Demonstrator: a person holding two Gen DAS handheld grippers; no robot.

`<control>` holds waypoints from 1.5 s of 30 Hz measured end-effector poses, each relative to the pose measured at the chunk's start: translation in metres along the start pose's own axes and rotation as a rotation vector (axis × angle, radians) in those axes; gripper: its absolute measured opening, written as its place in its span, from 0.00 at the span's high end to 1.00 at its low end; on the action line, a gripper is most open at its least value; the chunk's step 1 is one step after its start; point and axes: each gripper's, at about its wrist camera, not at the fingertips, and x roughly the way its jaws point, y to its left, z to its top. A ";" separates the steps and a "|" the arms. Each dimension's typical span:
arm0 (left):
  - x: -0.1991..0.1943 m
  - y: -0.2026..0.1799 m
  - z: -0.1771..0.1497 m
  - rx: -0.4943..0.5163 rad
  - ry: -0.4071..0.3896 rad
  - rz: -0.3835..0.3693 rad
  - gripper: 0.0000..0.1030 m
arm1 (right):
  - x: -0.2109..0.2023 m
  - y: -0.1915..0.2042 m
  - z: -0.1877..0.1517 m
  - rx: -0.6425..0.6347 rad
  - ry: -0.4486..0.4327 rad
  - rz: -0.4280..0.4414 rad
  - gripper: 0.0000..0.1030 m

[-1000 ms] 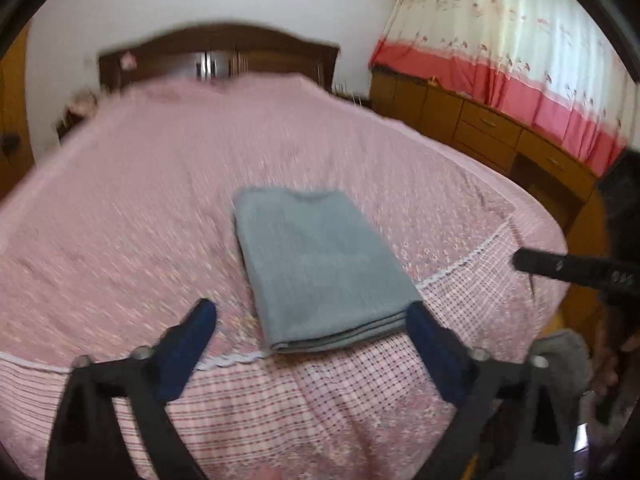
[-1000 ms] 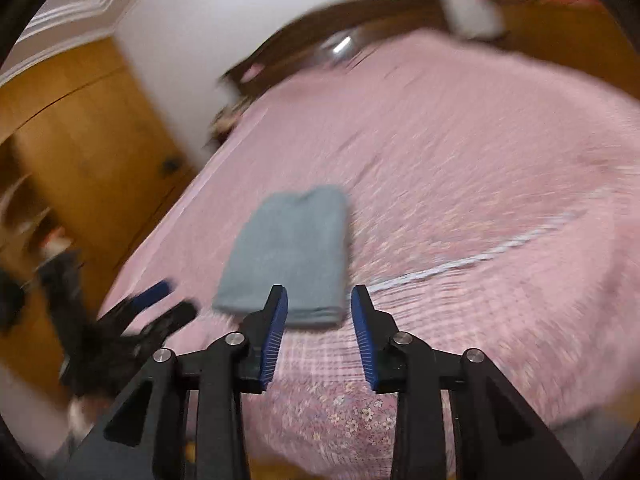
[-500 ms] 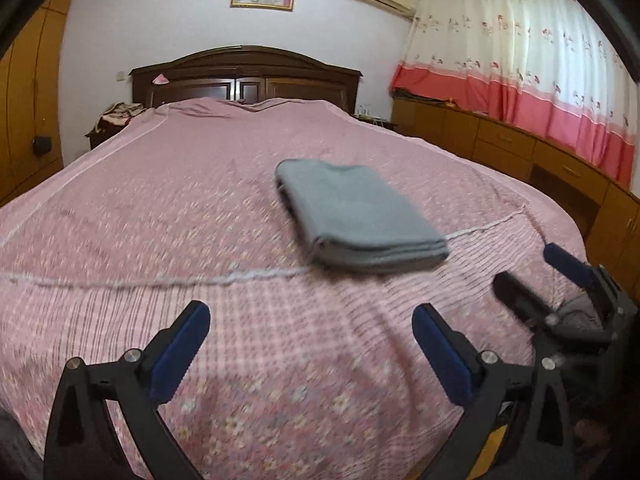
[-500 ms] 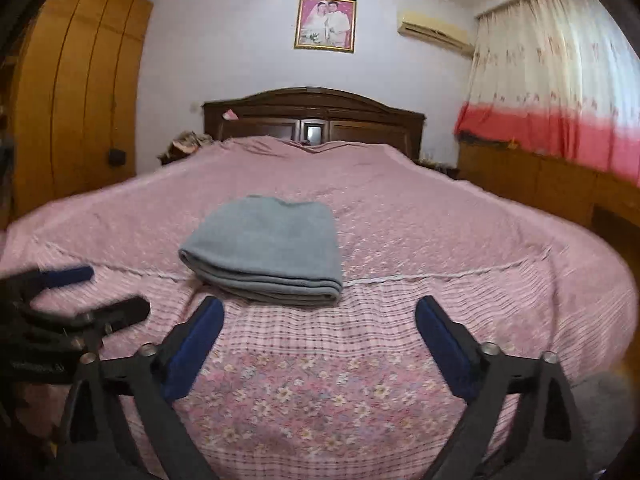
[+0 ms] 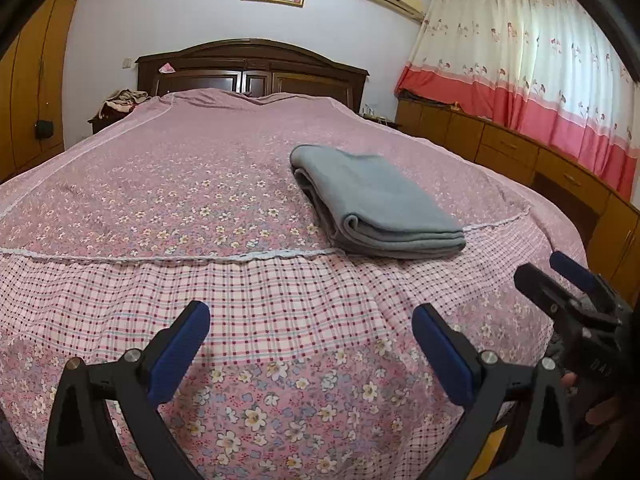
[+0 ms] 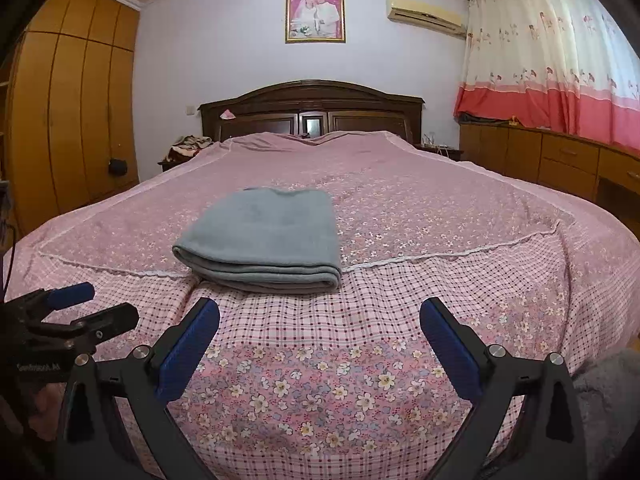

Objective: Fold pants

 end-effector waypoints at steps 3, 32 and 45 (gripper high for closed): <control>0.000 -0.001 0.001 0.005 0.000 -0.004 0.00 | 0.000 -0.002 0.000 0.006 0.004 0.008 0.01; 0.003 0.006 0.001 -0.016 0.013 -0.014 0.00 | 0.003 -0.004 -0.006 0.027 0.051 0.011 0.01; 0.004 0.005 -0.001 -0.016 0.018 -0.014 0.00 | 0.003 -0.002 -0.007 0.027 0.059 0.016 0.01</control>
